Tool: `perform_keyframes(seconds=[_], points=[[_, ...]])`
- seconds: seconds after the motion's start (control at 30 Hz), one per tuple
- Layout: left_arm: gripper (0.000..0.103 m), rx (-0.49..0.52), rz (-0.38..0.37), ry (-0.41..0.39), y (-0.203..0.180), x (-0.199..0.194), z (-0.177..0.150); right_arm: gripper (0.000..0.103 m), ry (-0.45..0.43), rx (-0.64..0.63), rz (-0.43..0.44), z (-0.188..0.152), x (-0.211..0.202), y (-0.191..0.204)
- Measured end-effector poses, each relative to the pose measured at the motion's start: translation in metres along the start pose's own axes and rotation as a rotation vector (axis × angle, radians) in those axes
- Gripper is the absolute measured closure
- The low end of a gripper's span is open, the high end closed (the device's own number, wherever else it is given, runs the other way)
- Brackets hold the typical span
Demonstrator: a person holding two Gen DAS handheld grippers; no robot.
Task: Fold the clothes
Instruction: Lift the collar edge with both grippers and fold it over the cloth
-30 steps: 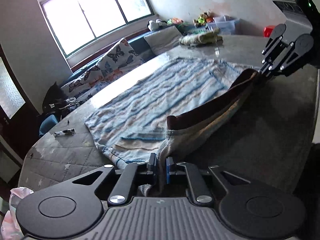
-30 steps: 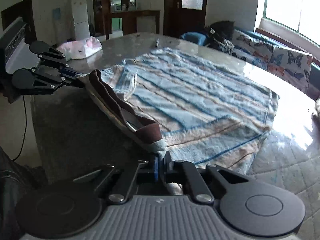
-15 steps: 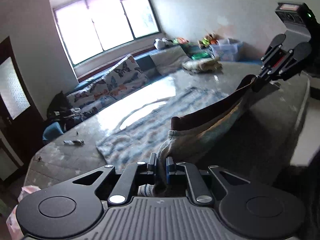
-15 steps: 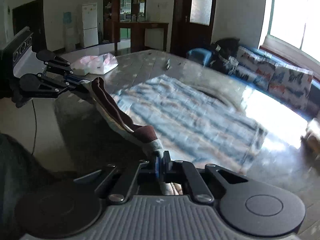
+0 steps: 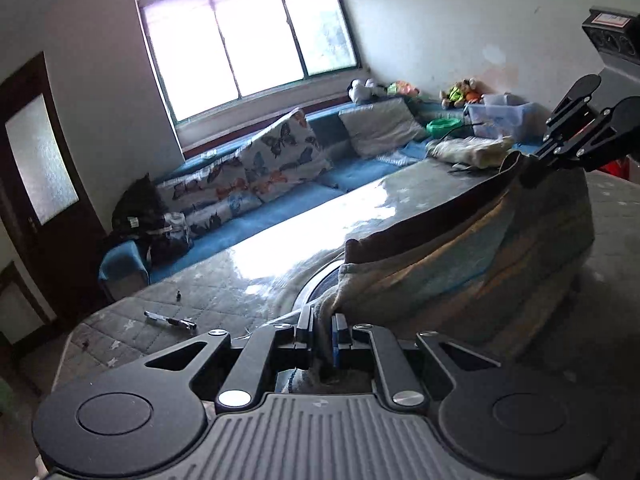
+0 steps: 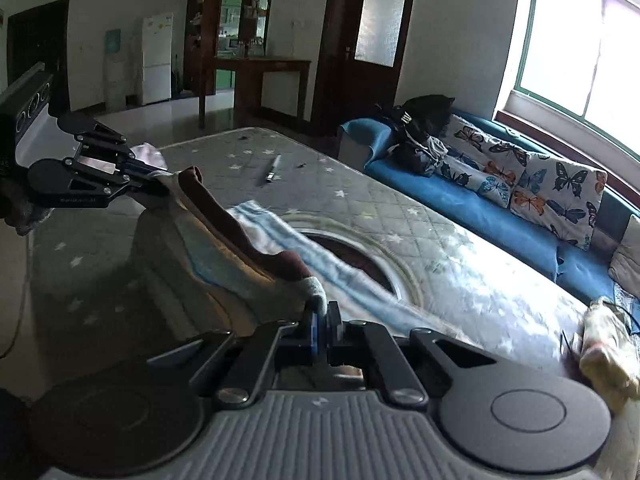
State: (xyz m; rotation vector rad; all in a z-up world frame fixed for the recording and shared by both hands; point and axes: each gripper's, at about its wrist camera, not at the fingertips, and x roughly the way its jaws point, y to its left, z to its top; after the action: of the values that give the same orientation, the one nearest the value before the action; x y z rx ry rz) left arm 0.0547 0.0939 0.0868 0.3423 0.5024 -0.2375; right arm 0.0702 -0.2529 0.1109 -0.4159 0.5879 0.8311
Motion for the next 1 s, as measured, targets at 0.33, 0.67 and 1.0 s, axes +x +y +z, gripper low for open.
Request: perform_keyframes(seconds=[0.33,0.67,1.0], points=[[0.094,-0.077,-0.013,0.106,0.034,0.083,0.013,0.100,0.072,0.027,-0.010,0.024,0.083,-0.048],[0.089,-0.135,0.006,0.199,0.050,0.142,0.010,0.088,0.091,0.153,-0.032,0.018,0.145,-0.083],[0.063,-0.220,0.110,0.252,0.064,0.168,0.001,0.063,0.088,0.396,-0.111,-0.011,0.181,-0.123]])
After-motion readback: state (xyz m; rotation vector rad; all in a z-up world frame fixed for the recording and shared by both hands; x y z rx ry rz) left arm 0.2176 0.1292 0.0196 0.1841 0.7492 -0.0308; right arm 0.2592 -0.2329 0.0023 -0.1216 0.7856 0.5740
